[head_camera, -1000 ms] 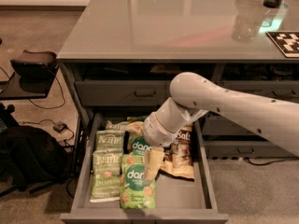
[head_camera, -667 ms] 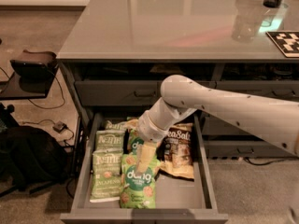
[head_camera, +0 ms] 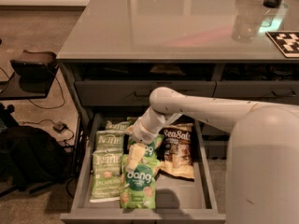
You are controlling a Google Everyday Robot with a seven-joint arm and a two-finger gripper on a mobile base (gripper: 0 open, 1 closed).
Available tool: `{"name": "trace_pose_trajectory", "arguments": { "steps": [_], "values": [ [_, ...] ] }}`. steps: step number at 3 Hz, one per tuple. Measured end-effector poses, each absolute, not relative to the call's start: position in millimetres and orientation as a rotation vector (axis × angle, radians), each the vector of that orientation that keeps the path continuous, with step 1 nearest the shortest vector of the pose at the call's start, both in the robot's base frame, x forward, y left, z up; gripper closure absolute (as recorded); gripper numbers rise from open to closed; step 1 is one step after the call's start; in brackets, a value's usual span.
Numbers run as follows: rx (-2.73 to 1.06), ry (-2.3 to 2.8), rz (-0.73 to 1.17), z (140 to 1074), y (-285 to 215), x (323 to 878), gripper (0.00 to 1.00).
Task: Pick green jalapeno chip bag from middle drawer and place on counter
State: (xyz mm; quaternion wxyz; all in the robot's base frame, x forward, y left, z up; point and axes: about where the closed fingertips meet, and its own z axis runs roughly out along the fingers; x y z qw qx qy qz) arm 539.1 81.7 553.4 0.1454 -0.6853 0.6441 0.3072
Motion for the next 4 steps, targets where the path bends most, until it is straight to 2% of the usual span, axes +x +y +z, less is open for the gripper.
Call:
{"name": "trace_pose_trajectory", "arguments": {
  "steps": [1,2,4],
  "values": [
    [-1.977,1.882,0.896,517,105,548,0.00],
    [-1.999,1.816,0.953,482,158,570,0.00],
    [-2.014,1.827,0.930,467,172,566,0.00]
  ]
}}
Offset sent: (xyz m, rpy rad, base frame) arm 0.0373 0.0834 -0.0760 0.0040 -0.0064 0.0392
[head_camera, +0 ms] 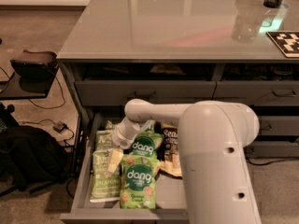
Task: Pick green jalapeno chip bag from middle drawer and place on counter
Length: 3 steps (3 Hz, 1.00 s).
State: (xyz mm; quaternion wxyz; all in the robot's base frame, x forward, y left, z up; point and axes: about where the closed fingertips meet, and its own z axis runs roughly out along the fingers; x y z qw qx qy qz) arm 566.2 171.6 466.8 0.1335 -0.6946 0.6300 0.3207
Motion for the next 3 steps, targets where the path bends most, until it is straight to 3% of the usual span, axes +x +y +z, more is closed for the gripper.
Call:
{"name": "trace_pose_trajectory", "arguments": {
  "steps": [2,3],
  "values": [
    [-2.061,1.842,0.819,398,216,570,0.00],
    [-1.996,1.916,0.799,359,215,576,0.00]
  ]
}}
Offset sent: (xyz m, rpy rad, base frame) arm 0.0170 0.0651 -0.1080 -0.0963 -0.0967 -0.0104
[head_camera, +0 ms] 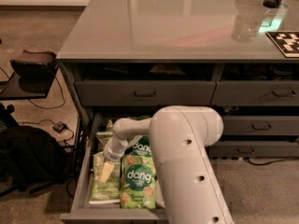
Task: Pick green jalapeno chip bag from middle drawer and place on counter
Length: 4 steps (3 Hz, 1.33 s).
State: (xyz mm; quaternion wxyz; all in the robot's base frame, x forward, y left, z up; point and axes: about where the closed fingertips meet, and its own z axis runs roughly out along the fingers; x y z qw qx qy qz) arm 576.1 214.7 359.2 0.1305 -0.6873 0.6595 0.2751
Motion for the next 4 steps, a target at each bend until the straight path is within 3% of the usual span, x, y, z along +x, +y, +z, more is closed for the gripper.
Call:
{"name": "trace_pose_trajectory", "arguments": {
  "steps": [2,4],
  "values": [
    [-1.888,1.926,0.700,353,198,565,0.00],
    [-1.849,1.795,0.503,424,185,564,0.00]
  ]
}}
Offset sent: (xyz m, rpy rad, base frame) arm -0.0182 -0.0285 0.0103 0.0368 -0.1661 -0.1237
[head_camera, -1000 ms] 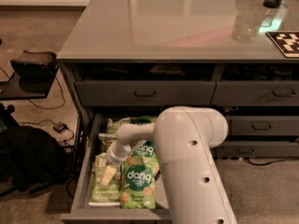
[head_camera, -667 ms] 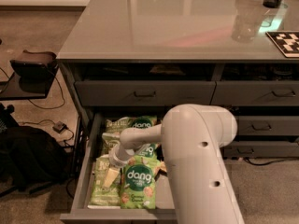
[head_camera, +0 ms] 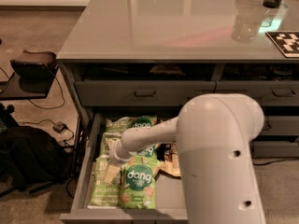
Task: Pick green jalapeno chip bag from middle drawer and place on counter
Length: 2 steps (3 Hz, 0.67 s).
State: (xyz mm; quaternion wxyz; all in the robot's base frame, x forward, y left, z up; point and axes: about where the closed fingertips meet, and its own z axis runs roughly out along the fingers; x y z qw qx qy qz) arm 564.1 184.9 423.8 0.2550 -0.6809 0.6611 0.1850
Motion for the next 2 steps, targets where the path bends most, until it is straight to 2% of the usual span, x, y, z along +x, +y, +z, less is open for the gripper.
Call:
{"name": "trace_pose_trajectory", "arguments": {
  "steps": [2],
  "values": [
    [-1.885,1.699,0.571,428,201,546,0.00]
  ]
}}
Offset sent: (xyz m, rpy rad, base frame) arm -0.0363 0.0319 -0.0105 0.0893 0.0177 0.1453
